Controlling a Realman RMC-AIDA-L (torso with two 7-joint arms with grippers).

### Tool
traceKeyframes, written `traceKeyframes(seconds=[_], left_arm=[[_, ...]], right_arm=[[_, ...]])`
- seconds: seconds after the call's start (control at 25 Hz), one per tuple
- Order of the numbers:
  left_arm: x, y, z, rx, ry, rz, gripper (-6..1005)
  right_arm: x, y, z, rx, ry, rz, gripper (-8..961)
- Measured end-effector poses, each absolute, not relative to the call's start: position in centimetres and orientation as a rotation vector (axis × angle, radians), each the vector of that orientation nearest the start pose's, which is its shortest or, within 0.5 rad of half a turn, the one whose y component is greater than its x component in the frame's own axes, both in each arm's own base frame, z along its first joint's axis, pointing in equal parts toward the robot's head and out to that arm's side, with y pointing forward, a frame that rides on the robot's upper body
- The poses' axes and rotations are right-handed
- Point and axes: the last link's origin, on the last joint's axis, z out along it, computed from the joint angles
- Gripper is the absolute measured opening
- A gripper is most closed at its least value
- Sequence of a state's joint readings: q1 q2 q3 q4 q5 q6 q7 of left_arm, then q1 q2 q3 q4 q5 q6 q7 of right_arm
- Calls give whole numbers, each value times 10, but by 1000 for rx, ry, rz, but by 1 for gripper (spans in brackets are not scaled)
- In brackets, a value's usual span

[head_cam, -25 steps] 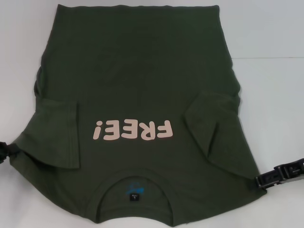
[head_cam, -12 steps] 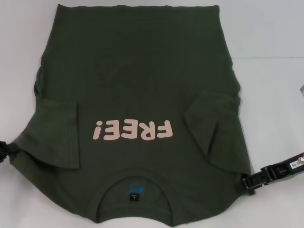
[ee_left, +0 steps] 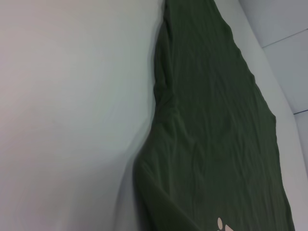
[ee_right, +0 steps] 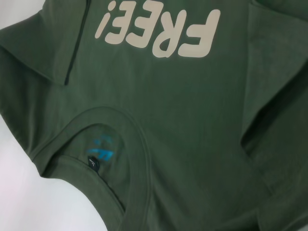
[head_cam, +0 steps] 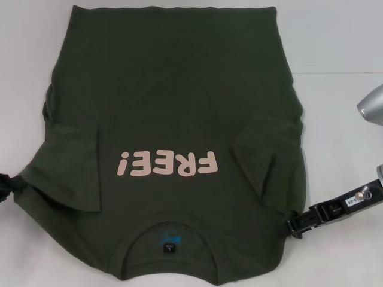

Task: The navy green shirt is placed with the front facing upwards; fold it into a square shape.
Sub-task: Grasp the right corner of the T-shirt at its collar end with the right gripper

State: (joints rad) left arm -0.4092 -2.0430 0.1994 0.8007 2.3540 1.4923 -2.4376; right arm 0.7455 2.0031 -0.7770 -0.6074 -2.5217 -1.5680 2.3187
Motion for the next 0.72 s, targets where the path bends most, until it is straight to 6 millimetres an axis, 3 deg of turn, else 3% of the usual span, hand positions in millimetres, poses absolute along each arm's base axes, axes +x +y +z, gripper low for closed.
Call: traceKeyframes(seconds=[0.16, 0.4, 0.72], left_arm=[[-375, 291, 80, 2117, 2673, 1022, -1], [-375, 290, 80, 2117, 2672, 1023, -1], [-376, 290, 80, 2120, 2671, 1022, -2]], right_arm=[[265, 350, -6, -2586, 1711, -102, 741], [266, 350, -2, -2580, 1712, -76, 665], [266, 350, -4, -2583, 1710, -81, 260]])
